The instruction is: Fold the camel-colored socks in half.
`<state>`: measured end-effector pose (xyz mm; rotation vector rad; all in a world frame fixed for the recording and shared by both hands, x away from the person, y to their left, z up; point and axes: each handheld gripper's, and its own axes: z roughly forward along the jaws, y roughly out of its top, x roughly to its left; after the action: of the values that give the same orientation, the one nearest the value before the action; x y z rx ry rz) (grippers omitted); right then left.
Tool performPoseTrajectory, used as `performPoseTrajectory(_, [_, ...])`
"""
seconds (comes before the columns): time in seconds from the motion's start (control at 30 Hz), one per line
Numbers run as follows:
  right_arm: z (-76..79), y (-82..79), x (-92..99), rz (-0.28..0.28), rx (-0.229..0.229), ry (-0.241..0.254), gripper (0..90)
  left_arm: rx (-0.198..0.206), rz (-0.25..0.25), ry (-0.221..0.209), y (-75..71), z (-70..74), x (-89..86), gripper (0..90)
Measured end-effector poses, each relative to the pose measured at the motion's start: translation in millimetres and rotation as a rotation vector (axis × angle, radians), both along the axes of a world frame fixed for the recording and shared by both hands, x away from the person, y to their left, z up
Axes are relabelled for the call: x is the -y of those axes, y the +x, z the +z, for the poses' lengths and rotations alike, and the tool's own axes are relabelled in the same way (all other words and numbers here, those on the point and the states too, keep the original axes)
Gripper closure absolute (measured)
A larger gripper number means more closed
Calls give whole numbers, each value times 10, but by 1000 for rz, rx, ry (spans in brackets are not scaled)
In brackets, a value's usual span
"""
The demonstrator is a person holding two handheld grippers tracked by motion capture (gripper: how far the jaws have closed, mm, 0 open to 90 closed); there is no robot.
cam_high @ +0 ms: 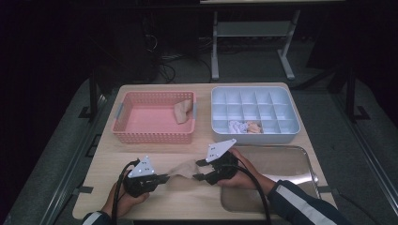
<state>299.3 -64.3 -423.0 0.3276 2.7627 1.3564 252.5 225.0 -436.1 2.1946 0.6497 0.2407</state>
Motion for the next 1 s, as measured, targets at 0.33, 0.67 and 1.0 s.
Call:
performPoseTrajectory(0.33, [-109,-145,-241,45,103,-75,347,-8,19,-3,-8,65,33,889])
performPoseTrajectory(0.67, [-128,-34,-231,32,103,-106,834,23,15,-2,-35,106,12,854])
performPoseTrajectory(1.0, [173,-42,17,149,-105,-49,812,20,-58,2,-127,216,28,857])
